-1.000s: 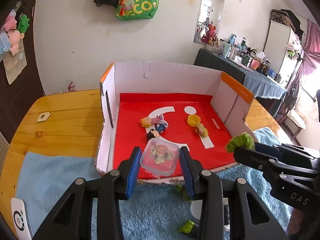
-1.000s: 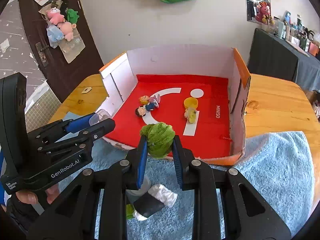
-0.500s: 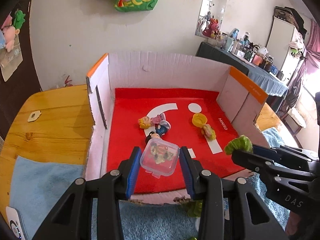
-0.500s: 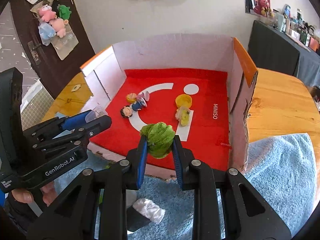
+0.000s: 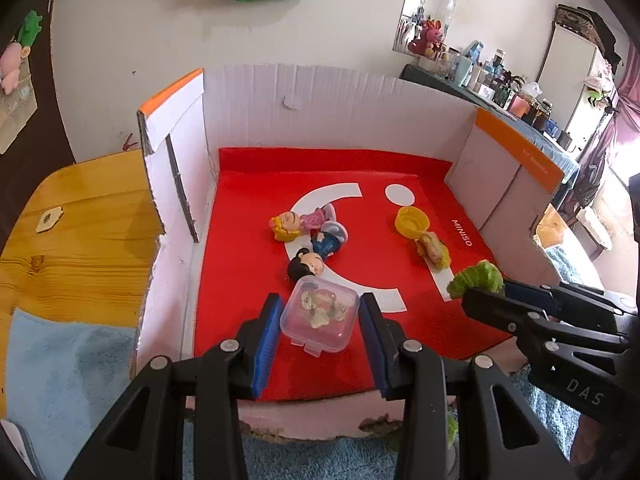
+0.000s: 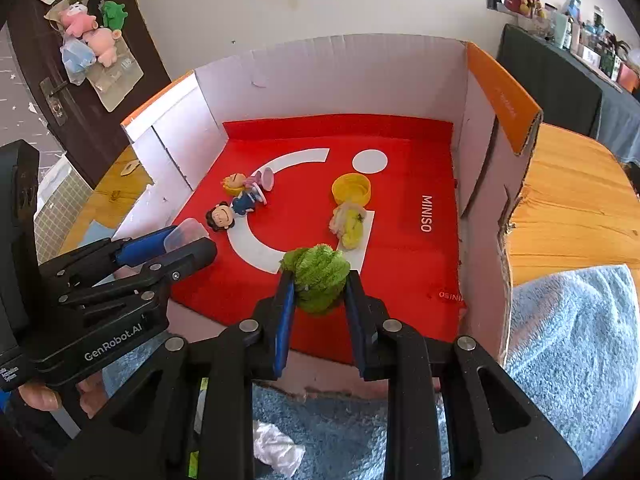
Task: Organize objects
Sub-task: 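Carry the clear box into the box with left tool while right tool carries the lettuce, then lower and release the clear box on the mat while right tool releases the lettuce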
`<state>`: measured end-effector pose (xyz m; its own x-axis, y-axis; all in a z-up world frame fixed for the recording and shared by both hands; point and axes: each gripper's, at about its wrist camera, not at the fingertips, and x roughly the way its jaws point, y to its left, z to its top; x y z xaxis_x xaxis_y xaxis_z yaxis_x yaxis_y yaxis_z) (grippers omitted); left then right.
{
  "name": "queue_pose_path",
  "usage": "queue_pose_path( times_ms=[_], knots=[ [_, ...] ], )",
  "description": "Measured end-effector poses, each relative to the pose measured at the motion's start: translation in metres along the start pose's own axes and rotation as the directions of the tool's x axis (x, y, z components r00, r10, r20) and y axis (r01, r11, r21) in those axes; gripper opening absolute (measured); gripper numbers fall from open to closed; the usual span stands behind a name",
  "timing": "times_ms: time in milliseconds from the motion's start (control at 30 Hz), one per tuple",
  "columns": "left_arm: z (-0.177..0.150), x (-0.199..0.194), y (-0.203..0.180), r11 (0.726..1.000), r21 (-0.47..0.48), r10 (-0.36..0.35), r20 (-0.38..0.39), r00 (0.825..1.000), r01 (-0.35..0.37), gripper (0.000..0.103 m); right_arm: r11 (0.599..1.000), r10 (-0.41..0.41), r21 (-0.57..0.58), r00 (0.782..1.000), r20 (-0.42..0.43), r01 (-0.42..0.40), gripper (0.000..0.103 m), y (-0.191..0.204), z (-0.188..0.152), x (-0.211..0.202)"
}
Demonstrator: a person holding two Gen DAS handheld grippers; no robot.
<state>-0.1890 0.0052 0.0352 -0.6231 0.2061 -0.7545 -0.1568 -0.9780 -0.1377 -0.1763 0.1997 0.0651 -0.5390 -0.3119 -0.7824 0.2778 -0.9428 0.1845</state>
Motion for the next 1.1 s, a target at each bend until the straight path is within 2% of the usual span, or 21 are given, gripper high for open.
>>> queue_pose_path(
  times_ms=[1100],
  knots=[
    [0.007, 0.018, 0.009, 1.000, -0.019, 0.002, -0.030, 1.000, -0.002, 0.041, 0.999, -0.038, 0.011, 0.999, -0.031, 0.038, 0.023, -0.007, 0.011, 0.025]
  ],
)
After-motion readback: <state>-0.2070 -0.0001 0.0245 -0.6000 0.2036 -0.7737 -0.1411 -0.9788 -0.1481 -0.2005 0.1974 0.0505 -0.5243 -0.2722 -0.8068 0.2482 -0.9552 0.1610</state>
